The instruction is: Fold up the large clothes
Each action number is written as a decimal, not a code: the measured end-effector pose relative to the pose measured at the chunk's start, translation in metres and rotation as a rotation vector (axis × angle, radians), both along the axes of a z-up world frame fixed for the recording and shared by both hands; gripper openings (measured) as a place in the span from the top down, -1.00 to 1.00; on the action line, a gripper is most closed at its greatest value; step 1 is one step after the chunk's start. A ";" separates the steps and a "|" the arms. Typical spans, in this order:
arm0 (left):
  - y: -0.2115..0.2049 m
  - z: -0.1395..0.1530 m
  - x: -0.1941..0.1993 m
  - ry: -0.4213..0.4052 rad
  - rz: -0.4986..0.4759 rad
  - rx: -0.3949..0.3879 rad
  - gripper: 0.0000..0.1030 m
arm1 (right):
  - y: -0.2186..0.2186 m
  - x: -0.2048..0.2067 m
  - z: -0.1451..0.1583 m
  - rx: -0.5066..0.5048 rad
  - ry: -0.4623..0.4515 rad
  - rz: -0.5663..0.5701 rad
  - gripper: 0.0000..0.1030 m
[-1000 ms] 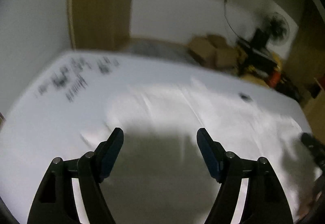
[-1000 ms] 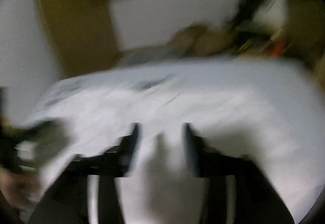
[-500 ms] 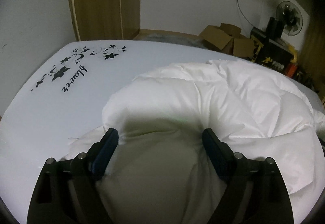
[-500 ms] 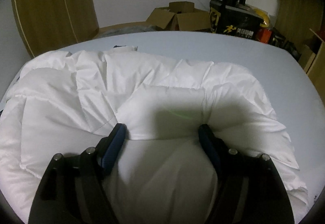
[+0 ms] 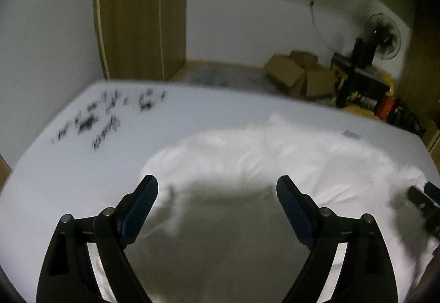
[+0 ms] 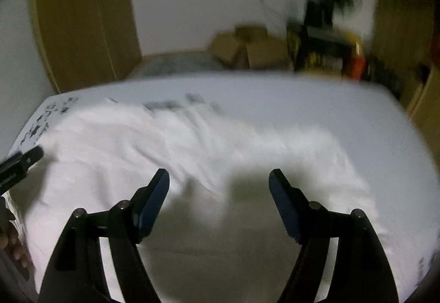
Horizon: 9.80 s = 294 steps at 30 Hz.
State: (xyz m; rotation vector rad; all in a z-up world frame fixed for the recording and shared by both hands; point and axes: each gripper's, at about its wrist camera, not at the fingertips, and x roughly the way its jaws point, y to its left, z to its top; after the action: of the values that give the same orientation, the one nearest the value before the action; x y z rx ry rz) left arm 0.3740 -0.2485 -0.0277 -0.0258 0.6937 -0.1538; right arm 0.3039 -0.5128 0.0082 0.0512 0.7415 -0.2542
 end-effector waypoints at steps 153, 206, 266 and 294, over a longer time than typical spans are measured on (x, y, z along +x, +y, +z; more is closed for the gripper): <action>-0.019 0.114 -0.118 0.152 -0.341 -0.433 0.55 | 0.072 -0.074 -0.108 0.722 0.081 0.150 1.00; 0.052 0.080 -0.227 0.052 -0.345 -0.524 -1.00 | -0.059 -0.162 -0.004 0.491 0.066 -0.058 -0.64; -0.262 0.029 -0.066 0.187 -0.421 -0.080 -1.00 | -0.194 -0.271 -0.040 0.817 -0.328 0.013 0.07; -0.296 -0.041 -0.034 0.155 -0.295 0.011 -1.00 | -0.176 -0.125 -0.131 0.906 -0.051 0.053 1.00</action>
State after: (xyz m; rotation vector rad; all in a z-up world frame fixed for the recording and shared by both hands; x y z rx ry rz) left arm 0.3396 -0.5448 -0.0690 0.0766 0.8509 -0.4349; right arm 0.1789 -0.6887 -0.1231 0.8922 0.7565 0.1507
